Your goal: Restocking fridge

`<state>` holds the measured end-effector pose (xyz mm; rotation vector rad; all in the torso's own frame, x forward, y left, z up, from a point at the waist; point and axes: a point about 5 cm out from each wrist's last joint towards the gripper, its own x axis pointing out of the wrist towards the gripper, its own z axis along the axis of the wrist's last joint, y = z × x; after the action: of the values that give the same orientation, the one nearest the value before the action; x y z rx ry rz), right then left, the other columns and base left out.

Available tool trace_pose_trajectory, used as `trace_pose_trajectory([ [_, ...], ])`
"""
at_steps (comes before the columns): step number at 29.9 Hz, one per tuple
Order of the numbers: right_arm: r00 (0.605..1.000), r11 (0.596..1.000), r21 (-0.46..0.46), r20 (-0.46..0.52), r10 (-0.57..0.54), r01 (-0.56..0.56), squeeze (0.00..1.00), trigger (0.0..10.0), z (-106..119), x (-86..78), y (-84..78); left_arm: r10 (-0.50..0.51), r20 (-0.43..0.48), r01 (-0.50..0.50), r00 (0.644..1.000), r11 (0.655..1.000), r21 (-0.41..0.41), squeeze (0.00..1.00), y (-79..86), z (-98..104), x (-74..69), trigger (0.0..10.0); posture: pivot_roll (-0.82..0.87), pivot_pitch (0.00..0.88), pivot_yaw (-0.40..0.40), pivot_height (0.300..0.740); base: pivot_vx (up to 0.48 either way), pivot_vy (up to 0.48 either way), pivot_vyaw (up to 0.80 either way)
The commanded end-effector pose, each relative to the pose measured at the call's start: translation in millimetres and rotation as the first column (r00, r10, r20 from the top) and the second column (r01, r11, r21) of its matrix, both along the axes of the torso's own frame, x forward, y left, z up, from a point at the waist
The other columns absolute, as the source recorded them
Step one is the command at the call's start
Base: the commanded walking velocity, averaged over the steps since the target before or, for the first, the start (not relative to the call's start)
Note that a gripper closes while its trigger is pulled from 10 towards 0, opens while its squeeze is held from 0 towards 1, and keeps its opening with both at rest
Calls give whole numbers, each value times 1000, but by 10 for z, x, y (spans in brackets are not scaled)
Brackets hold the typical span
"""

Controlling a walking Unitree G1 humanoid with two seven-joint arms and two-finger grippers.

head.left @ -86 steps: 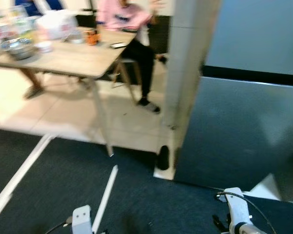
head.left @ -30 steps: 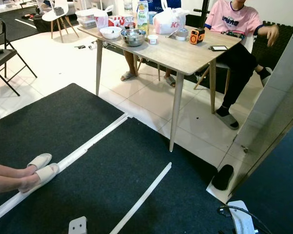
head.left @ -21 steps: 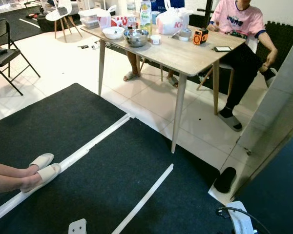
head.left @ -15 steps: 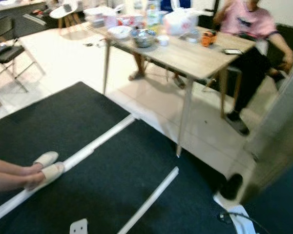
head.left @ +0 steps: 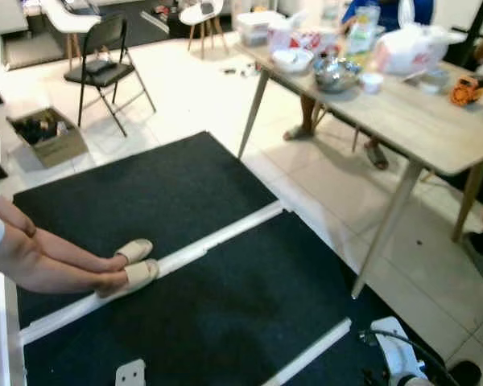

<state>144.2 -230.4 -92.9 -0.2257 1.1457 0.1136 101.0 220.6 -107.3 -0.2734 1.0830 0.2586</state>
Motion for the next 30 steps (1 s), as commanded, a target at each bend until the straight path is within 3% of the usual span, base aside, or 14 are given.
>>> trace_pose_trajectory([
  [1,1000,1000,-16,-11,-16,16,0,10000,0,-31,-55,-15,-1,15,1000,1000,1,0,4,5,18,10000,-34,0,-4,740,394,0,0],
  [5,1000,1000,-23,-22,-8,7,0,10000,-7,-46,-50,-20,-4,20,1000,1000,4,0,14,5,9,10000,-30,0,-4,740,394,0,0],
  [23,999,1000,-15,-18,-27,27,0,10000,-7,-27,-27,-22,-9,22,1000,1000,-2,0,-5,-4,-7,10000,-34,0,0,740,396,0,-800],
  [30,999,999,-26,-20,-25,25,0,10000,-10,-33,-31,-22,-10,22,1000,1000,-1,0,-1,-3,-9,10000,-33,0,1,740,389,0,0],
])
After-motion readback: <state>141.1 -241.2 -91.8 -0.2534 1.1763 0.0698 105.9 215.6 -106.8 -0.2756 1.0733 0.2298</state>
